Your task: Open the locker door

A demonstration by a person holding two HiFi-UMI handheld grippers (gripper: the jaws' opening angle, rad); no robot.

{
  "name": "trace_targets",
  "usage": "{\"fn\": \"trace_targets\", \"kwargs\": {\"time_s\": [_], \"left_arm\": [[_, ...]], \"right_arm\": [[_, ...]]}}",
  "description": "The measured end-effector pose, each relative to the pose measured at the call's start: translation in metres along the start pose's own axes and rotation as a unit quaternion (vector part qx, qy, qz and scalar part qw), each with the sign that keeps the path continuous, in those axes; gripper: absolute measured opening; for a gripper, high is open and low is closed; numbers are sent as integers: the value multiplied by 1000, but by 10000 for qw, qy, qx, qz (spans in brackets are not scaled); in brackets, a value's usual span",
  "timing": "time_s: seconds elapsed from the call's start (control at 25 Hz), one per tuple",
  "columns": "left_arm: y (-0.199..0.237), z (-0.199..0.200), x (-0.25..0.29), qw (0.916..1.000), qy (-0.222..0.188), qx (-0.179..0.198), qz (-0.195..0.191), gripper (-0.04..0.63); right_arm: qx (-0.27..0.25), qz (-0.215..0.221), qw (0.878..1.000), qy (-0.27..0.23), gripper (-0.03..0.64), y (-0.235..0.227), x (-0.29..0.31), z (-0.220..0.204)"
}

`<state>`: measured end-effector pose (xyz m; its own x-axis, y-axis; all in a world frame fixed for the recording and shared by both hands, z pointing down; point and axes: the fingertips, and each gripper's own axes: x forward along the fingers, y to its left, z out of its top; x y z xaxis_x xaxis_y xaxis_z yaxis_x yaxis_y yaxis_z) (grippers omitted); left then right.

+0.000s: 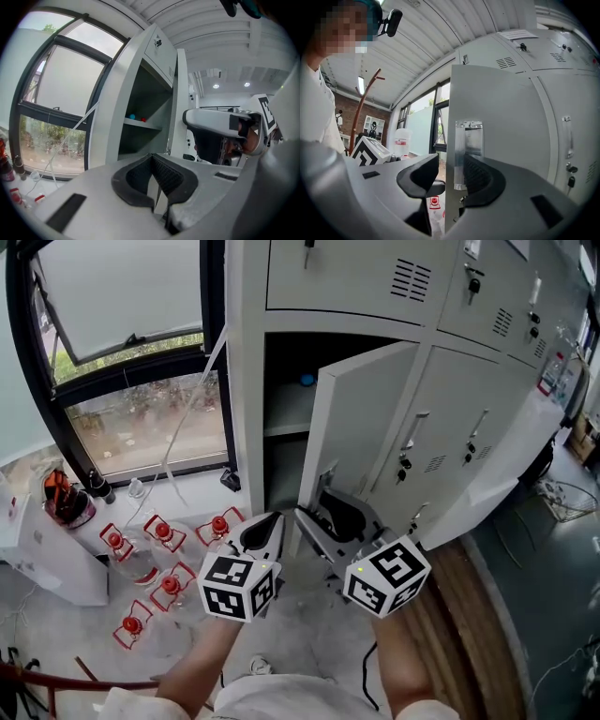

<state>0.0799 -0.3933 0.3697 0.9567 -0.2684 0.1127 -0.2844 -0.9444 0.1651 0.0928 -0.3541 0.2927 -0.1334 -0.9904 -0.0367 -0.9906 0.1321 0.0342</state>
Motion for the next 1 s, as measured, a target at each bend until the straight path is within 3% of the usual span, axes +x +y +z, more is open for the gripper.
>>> {"fn": "trace_targets", "kwargs": {"time_s": [0.44, 1.0], "left_arm": [[-47, -5, 5, 10000, 44, 67, -7, 6], [-121, -8, 41, 9977, 137, 275, -598, 6]], "right_arm": [[74, 130, 9998, -129, 161, -5, -57, 2], [28, -188, 9994, -288, 160, -40, -129, 4]]}}
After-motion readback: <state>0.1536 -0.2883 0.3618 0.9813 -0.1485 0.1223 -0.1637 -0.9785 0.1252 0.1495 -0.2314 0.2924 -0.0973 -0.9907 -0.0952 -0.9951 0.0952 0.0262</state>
